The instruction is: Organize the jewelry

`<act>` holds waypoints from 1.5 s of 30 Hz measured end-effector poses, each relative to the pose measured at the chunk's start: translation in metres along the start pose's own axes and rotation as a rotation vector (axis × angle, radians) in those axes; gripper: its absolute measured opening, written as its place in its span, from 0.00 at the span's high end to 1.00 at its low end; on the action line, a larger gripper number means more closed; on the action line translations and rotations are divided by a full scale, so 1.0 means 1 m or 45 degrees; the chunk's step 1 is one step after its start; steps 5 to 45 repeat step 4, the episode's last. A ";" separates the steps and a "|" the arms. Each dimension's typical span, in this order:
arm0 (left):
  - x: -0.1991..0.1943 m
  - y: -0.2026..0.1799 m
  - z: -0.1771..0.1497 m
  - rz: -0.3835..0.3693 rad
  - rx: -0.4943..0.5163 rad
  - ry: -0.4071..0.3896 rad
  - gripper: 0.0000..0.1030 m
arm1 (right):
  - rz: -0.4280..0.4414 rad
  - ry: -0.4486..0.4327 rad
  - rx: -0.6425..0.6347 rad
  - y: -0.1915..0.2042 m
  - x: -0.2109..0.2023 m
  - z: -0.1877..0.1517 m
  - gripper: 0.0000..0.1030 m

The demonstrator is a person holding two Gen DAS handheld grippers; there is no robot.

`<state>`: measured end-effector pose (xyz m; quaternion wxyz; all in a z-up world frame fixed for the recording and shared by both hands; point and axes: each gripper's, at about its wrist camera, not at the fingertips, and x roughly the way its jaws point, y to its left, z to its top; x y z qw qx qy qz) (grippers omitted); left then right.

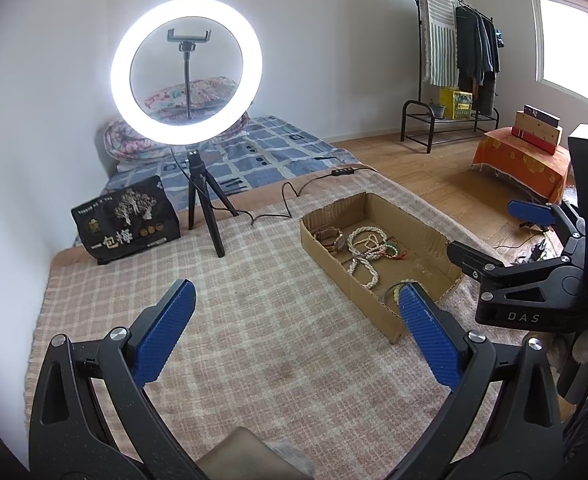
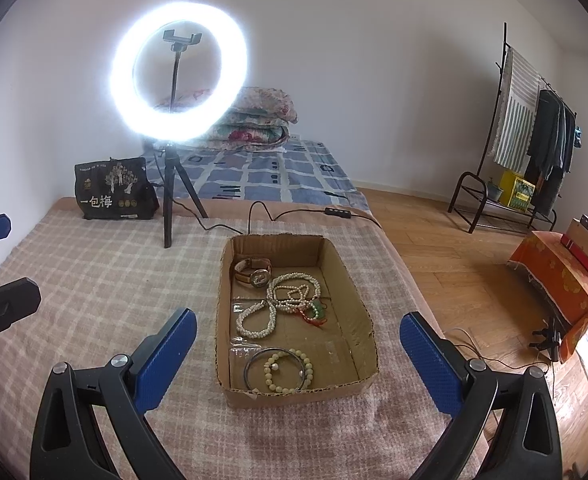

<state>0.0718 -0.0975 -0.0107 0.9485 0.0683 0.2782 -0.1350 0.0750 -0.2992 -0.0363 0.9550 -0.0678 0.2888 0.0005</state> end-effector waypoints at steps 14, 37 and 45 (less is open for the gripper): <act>-0.003 0.001 0.000 0.034 0.010 -0.036 0.00 | -0.001 0.001 -0.001 0.001 0.000 0.000 0.00; -0.003 0.001 0.000 0.034 0.010 -0.036 0.00 | -0.001 0.001 -0.001 0.001 0.000 0.000 0.00; -0.003 0.001 0.000 0.034 0.010 -0.036 0.00 | -0.001 0.001 -0.001 0.001 0.000 0.000 0.00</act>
